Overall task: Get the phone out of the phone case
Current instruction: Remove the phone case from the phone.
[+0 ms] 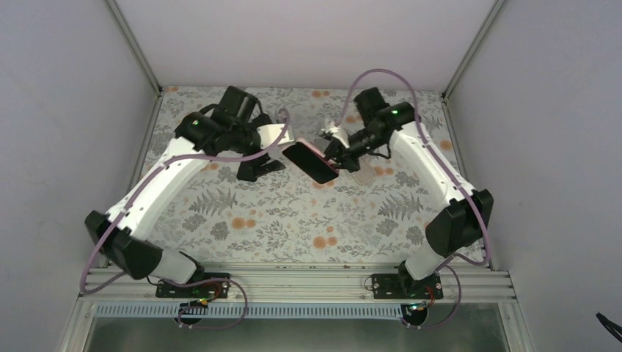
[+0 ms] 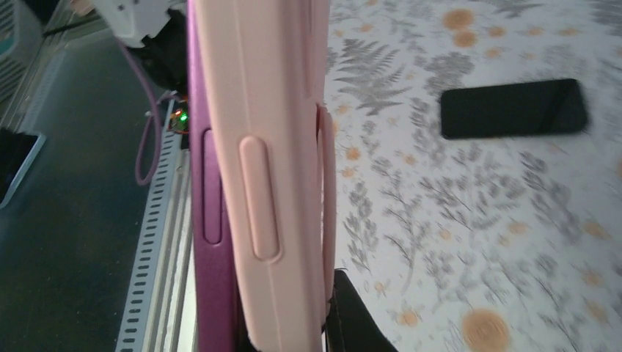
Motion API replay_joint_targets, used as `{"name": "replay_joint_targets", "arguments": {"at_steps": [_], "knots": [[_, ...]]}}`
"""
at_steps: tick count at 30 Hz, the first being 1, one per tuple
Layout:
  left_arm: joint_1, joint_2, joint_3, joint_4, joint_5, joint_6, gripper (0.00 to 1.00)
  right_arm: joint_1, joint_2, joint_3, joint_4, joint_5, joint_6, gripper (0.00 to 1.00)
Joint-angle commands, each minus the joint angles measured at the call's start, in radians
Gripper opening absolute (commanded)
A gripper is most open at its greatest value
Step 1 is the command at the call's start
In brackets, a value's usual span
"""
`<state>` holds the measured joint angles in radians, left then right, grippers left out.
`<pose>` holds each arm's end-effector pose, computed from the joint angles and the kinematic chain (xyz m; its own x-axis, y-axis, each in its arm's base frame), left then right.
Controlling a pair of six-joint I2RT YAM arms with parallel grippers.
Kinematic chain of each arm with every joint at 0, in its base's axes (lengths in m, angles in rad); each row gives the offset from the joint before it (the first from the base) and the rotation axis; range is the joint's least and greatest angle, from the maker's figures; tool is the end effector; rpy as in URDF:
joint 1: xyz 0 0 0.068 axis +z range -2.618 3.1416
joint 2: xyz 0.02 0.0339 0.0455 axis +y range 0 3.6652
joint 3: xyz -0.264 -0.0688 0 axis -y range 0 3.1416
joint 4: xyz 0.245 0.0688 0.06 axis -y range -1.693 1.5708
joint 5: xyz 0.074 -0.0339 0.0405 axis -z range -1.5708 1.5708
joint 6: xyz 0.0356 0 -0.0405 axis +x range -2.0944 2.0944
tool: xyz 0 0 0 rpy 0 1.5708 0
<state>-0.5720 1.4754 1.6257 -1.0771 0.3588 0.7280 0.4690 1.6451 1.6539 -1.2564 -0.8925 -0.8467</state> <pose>0.2392 -0.1689 0.3865 -0.0468 0.7711 -0.6350 0.9581 0.2145 0.1899 0.2682 0.1669 0.3476 -0.1826 -0.6195 -0.7635 -0.9676 -0.0243 0.2512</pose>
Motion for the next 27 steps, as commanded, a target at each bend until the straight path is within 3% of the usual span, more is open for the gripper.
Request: {"name": "replay_joint_targets", "arguments": {"at_steps": [1,8,11,16,21,27], "knots": [[0.05,-0.15,-0.126,0.212,-0.25,-0.019,1.0,-0.124,-0.074,-0.04,0.042,-0.086,0.042,0.04],[0.006,-0.174,-0.344,0.654,-0.585,0.022,1.0,-0.153,-0.072,-0.053,0.549,0.068,0.599,0.03],[-0.023,-0.182,-0.375,0.819,-0.549,0.014,1.0,-0.135,-0.068,-0.081,0.708,0.162,0.74,0.03],[-0.088,-0.092,-0.289,0.877,-0.463,-0.065,1.0,-0.13,-0.031,-0.088,0.88,0.302,0.932,0.03],[-0.148,-0.009,-0.258,0.919,-0.403,-0.101,1.0,-0.114,0.049,-0.018,0.909,0.432,1.093,0.03],[-0.154,0.1,-0.175,0.937,-0.373,-0.138,1.0,-0.098,0.065,0.004,0.942,0.48,1.14,0.03]]}}
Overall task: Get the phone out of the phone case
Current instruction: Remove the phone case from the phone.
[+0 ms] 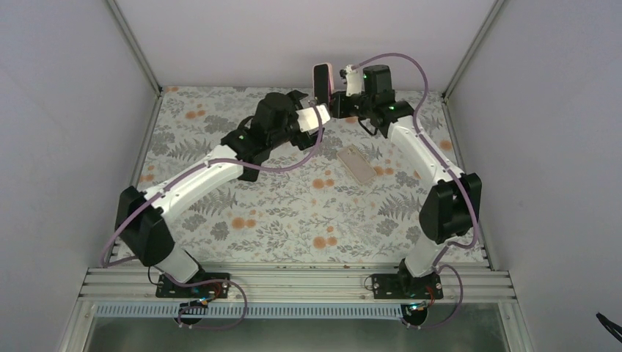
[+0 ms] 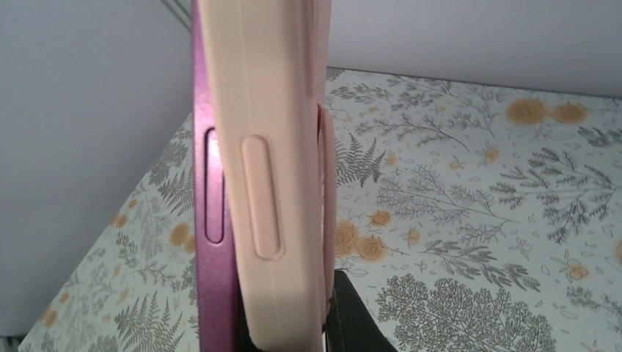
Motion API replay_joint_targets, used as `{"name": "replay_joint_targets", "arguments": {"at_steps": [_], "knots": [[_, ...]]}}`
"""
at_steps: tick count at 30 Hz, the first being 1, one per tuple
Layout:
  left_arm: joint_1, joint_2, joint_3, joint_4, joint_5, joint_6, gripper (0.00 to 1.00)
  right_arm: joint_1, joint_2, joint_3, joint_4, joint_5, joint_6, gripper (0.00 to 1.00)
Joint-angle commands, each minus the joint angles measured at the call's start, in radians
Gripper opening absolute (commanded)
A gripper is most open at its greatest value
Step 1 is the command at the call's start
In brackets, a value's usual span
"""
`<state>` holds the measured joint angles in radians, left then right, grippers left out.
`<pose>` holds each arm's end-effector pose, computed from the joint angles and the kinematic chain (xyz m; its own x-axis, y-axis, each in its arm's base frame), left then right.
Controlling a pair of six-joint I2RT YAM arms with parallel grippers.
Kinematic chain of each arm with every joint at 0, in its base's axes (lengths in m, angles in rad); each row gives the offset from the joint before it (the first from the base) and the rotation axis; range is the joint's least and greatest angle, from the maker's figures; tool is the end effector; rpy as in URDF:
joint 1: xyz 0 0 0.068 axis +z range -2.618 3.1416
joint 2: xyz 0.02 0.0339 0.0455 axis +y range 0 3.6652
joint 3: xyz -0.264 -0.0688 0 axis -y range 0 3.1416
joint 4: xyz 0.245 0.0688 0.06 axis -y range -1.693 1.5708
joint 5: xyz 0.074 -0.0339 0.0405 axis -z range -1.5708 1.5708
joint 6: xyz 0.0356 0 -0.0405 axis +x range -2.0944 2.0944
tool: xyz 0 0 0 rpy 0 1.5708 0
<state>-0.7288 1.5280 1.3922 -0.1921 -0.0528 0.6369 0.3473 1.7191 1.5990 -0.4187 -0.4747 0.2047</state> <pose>0.2723 -0.2405 0.3683 0.1802 0.6352 -0.7510 0.6476 0.4981 0.5767 0.3707 0.1515 0.3506 -0.6089 -0.0281 -0.7927 -0.5595 0.7236 0.4041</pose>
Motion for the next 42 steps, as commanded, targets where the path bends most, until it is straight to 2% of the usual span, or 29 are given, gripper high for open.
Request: {"name": "replay_joint_targets", "arguments": {"at_steps": [1,8,21,28,29,32,35,39,42], "knots": [[0.003,0.063,0.07,0.06,0.037,-0.048,1.0,0.027,-0.01,0.061,0.106,0.072,0.094,0.03],[0.004,0.129,0.103,0.083,0.047,-0.068,1.0,0.033,-0.027,0.05,0.126,0.061,0.099,0.03],[0.009,0.162,0.062,0.206,-0.088,-0.057,1.0,0.045,-0.047,0.03,0.138,0.057,0.087,0.03],[0.023,0.193,0.058,0.244,-0.189,-0.088,0.93,0.047,-0.099,0.0,0.152,0.078,0.091,0.03],[0.023,0.212,0.079,0.224,-0.212,-0.096,0.91,0.047,-0.104,-0.003,0.152,0.078,0.095,0.03],[0.025,0.256,0.141,0.179,-0.307,-0.16,0.71,0.048,-0.115,-0.004,0.158,0.071,0.116,0.03],[0.014,0.244,0.119,0.212,-0.375,-0.233,0.53,0.052,-0.131,-0.026,0.18,0.052,0.131,0.03],[-0.037,0.187,-0.003,0.504,-0.542,-0.147,0.4,0.075,-0.122,-0.053,0.177,0.027,0.146,0.03],[-0.044,0.189,-0.008,0.642,-0.574,-0.098,0.38,0.099,-0.118,-0.067,0.177,0.036,0.129,0.03]]}}
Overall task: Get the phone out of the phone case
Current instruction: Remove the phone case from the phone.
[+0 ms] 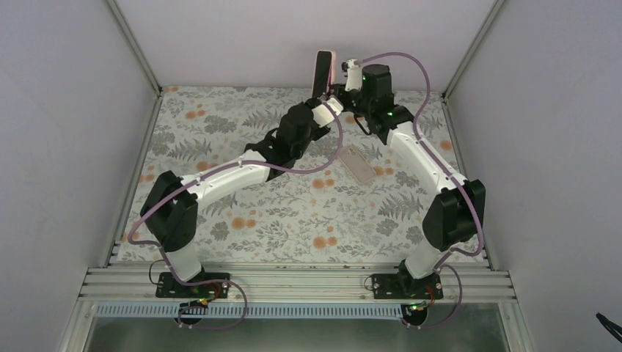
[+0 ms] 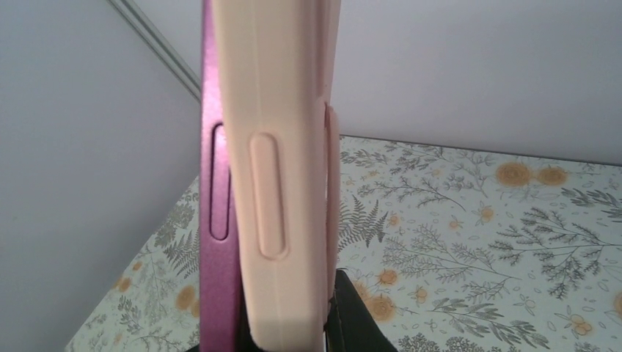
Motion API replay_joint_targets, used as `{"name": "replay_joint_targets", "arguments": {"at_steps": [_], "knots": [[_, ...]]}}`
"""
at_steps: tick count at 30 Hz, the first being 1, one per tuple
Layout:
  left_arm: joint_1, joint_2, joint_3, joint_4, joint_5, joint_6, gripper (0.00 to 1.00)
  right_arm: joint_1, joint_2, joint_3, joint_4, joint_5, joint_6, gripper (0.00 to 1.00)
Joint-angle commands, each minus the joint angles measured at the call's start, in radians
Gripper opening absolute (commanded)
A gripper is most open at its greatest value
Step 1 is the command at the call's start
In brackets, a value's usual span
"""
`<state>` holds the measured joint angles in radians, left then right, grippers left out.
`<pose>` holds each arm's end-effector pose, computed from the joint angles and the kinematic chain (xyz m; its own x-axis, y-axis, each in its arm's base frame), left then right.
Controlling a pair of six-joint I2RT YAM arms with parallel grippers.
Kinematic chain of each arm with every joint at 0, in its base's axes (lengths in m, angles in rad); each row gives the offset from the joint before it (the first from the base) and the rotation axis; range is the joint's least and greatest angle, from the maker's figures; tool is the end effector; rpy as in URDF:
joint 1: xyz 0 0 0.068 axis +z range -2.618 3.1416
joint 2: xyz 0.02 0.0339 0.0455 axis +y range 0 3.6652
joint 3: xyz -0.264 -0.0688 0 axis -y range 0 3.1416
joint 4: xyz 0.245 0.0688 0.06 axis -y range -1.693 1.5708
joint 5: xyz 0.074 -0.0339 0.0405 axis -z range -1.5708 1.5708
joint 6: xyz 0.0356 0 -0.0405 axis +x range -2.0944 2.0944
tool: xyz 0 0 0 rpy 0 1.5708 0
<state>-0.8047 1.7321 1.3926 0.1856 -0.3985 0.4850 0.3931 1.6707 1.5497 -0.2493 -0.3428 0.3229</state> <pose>0.3004 -0.2923 0.3327 0.0917 0.5245 -0.8465 0.4019 0.7583 0.5133 0.3622 0.1631 0.3673 -0.5233 0.1065 -0.8454 -0.5105 0.7552 0.4112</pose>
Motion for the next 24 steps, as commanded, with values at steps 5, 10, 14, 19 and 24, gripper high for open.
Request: {"name": "replay_joint_targets", "arguments": {"at_steps": [5,10,14,19,24], "knots": [[0.027,0.054,0.04,0.34,-0.308,0.075,0.28,0.083,-0.062,-0.02,0.0,-0.1,0.003,0.03],[0.019,0.115,0.063,0.446,-0.367,0.139,0.26,0.097,-0.061,-0.046,0.003,-0.115,0.004,0.03],[0.022,0.151,0.087,0.496,-0.387,0.177,0.22,0.099,-0.064,-0.052,-0.003,-0.128,-0.009,0.03],[0.021,0.147,0.111,0.446,-0.334,0.139,0.03,0.099,-0.073,-0.058,-0.018,-0.109,-0.04,0.03],[0.014,0.107,0.084,0.376,-0.227,0.105,0.02,0.078,-0.073,-0.066,-0.049,-0.06,-0.067,0.03]]}}
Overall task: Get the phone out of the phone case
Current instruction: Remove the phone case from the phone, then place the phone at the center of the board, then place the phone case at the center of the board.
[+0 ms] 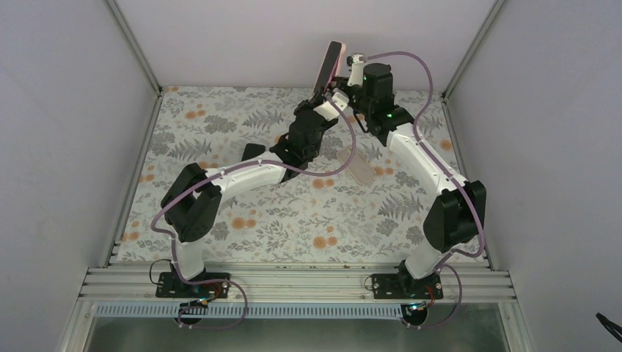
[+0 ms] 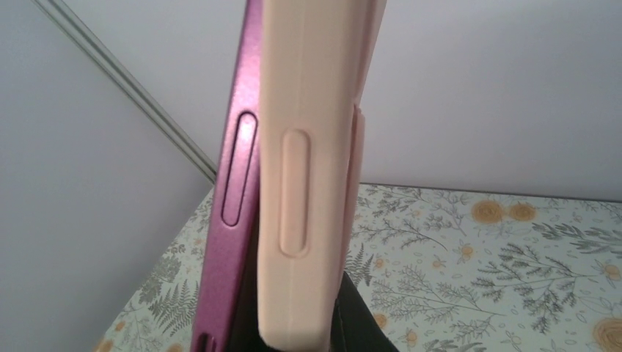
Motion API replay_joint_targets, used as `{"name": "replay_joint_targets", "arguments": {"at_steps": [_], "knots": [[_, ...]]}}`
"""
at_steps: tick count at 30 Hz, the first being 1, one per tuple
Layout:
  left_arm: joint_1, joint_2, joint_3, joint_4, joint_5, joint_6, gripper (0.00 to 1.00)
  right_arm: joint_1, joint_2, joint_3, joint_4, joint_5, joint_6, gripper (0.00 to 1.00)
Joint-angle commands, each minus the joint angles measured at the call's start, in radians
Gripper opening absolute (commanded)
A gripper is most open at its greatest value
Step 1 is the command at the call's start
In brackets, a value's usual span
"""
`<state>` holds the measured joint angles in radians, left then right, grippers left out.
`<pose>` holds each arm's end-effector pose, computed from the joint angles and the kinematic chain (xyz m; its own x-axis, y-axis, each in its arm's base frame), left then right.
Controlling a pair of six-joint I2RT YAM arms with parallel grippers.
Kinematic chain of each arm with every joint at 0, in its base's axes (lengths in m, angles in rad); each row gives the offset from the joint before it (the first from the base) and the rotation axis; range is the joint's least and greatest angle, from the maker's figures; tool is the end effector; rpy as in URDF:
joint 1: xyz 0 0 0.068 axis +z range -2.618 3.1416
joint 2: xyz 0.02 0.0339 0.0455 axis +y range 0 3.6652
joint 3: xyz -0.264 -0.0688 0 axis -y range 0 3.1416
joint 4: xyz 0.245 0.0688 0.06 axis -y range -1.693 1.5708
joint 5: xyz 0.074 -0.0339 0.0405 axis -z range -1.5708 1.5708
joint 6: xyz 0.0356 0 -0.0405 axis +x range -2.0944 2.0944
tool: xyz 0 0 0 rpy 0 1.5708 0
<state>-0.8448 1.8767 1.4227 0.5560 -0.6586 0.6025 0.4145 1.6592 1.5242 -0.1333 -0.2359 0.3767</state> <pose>0.3135 -0.3203 0.3221 0.1618 0.4928 -0.8550 0.1160 0.8509 0.5124 0.3618 0.1683 0.3742 -0.4456 0.1947 -0.8738 -0.4667 0.7824 0.4123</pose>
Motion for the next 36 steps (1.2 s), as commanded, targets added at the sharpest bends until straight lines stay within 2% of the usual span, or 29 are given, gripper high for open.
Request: {"name": "replay_joint_targets", "arguments": {"at_steps": [1,5,7,9,13,16,19,22,26,30,34,35,36], "knots": [[0.051,-0.052,0.038,0.001,0.058,-0.014,0.02,0.048,-0.063,-0.042,-0.17,-0.145,-0.125,0.03],[0.045,-0.125,-0.022,-0.137,0.192,0.008,0.02,0.008,-0.041,0.022,-0.272,0.042,-0.205,0.03],[0.046,-0.171,-0.055,-0.266,0.241,0.051,0.02,-0.021,-0.015,0.079,-0.387,0.143,-0.274,0.03],[0.046,-0.234,-0.115,-0.391,0.272,0.093,0.02,-0.087,-0.012,0.086,-0.436,0.18,-0.331,0.03],[0.049,-0.374,-0.294,-0.506,0.259,0.191,0.02,-0.237,-0.009,0.065,-0.511,0.137,-0.419,0.03],[0.051,-0.452,-0.412,-0.554,0.246,0.275,0.02,-0.306,0.011,0.058,-0.604,-0.021,-0.524,0.03],[0.05,-0.451,-0.506,-0.567,0.176,0.309,0.02,-0.28,0.072,0.053,-0.784,-0.222,-0.676,0.03],[0.042,-0.417,-0.6,-0.558,0.13,0.351,0.02,-0.182,0.125,-0.025,-0.903,-0.278,-0.759,0.03],[0.036,-0.329,-0.694,-0.52,0.061,0.375,0.02,-0.107,0.174,-0.158,-0.894,-0.27,-0.774,0.04],[0.021,-0.258,-0.731,-0.529,0.049,0.345,0.02,-0.099,0.211,-0.221,-0.868,-0.283,-0.773,0.04],[0.001,-0.254,-0.744,-0.557,0.072,0.331,0.02,-0.099,0.243,-0.275,-0.855,-0.28,-0.781,0.04],[-0.003,-0.26,-0.736,-0.598,0.103,0.319,0.07,-0.1,0.248,-0.289,-0.854,-0.273,-0.782,0.04],[-0.01,-0.27,-0.726,-0.67,0.151,0.305,0.17,-0.1,0.253,-0.297,-0.862,-0.273,-0.79,0.09]]}}
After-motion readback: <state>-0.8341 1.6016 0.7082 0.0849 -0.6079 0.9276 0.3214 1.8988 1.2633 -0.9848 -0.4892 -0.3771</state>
